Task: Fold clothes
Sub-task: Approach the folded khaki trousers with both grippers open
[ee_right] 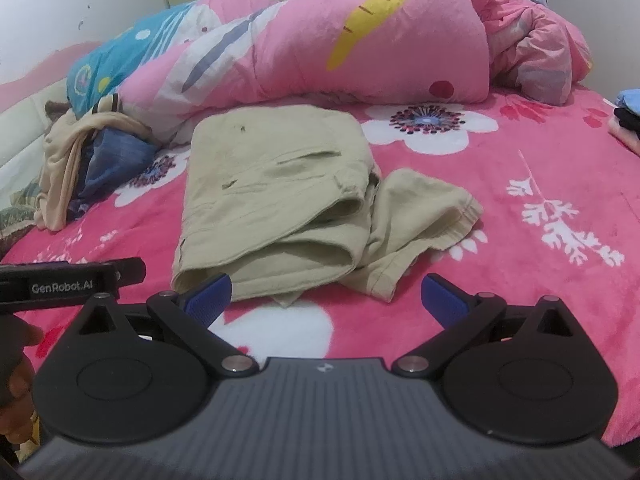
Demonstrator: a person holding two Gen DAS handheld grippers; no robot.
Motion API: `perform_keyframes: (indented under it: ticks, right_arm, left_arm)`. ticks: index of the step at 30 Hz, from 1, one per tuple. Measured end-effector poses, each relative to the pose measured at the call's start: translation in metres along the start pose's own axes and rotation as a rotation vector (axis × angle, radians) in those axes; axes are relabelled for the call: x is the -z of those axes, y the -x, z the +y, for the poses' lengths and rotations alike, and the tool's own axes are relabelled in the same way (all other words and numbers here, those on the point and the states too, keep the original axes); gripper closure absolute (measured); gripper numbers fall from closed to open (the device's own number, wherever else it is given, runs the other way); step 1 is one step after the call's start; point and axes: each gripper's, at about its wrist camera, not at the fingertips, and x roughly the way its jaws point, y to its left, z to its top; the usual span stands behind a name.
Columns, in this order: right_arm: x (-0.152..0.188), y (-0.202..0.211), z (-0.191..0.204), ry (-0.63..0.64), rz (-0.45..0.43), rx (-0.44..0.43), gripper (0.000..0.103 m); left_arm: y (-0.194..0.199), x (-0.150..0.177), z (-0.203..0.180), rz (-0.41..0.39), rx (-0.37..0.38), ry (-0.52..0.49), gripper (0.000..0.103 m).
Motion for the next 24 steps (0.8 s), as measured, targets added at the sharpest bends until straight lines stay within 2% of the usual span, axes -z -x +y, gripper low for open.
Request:
perform_keyframes:
  ticks: [5,6,8,13,17,19,21,23,24]
  right_arm:
    - [-0.008,0.0,-0.018,-0.044,-0.063,-0.075,0.001]
    - [-0.01,0.0,-0.022,-0.053,-0.076,-0.091,0.001]
    - [-0.016,-0.001,-0.026,-0.046,-0.098,-0.105,0.002]
    - [-0.024,-0.016,-0.018,0.092,-0.112,-0.071,0.006]
    - [-0.028,-0.036,-0.01,0.187,-0.089,-0.046,0.021]
    - [-0.03,-0.047,-0.014,0.19,-0.065,-0.07,0.027]
    - [-0.035,-0.061,-0.017,0.175,-0.036,-0.096,0.038]
    - [-0.041,-0.073,-0.022,0.135,-0.009,-0.133,0.068]
    - [-0.043,-0.074,-0.025,0.114,-0.009,-0.161,0.073]
  left_arm:
    - [0.0,-0.005,-0.009,-0.151,0.056,-0.131,0.0]
    - [0.001,-0.007,-0.011,-0.161,0.076,-0.156,0.0]
    - [-0.005,-0.007,-0.013,-0.096,0.111,-0.2,0.0]
    - [-0.015,-0.001,-0.019,-0.117,0.189,-0.212,0.001]
    - [-0.018,0.002,-0.023,-0.15,0.233,-0.249,0.001]
    - [-0.017,0.001,-0.024,-0.174,0.27,-0.264,0.001]
    - [-0.016,0.0,-0.024,-0.196,0.312,-0.282,0.001]
    - [-0.017,-0.002,-0.027,-0.21,0.34,-0.304,0.001]
    - [-0.017,-0.003,-0.029,-0.214,0.351,-0.314,0.001]
